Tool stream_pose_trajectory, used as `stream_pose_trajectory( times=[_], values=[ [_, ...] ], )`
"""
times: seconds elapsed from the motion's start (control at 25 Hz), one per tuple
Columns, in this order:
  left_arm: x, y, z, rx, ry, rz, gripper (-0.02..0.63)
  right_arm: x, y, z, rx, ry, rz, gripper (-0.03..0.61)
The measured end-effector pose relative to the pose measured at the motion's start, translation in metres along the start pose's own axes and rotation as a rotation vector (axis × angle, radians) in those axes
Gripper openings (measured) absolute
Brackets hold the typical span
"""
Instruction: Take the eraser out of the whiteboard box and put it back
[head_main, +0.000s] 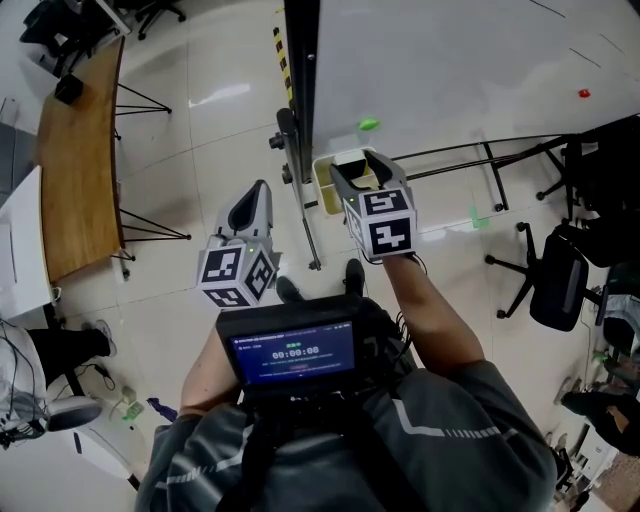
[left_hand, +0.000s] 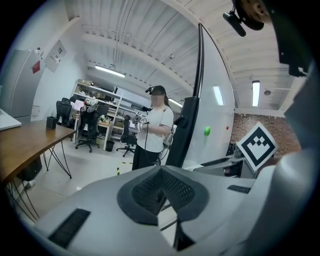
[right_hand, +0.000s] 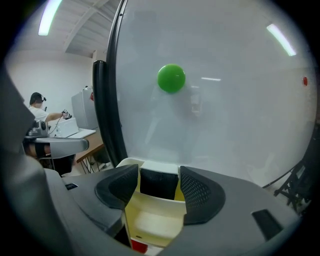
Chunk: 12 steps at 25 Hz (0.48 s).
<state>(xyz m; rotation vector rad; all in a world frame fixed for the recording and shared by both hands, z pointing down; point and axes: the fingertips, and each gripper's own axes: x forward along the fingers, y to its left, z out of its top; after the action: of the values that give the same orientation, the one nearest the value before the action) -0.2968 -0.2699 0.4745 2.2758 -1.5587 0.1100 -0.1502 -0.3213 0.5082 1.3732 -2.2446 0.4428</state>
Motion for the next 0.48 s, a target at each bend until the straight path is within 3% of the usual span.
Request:
stream_pose_trajectory(
  times=[0.48],
  values=[
    [0.0000, 0.0014, -0.0003, -0.005, 0.005, -0.010, 0.032, 0.0055, -0.0024, 0.0011, -0.023, 0.019, -0.042, 0.278]
  ],
)
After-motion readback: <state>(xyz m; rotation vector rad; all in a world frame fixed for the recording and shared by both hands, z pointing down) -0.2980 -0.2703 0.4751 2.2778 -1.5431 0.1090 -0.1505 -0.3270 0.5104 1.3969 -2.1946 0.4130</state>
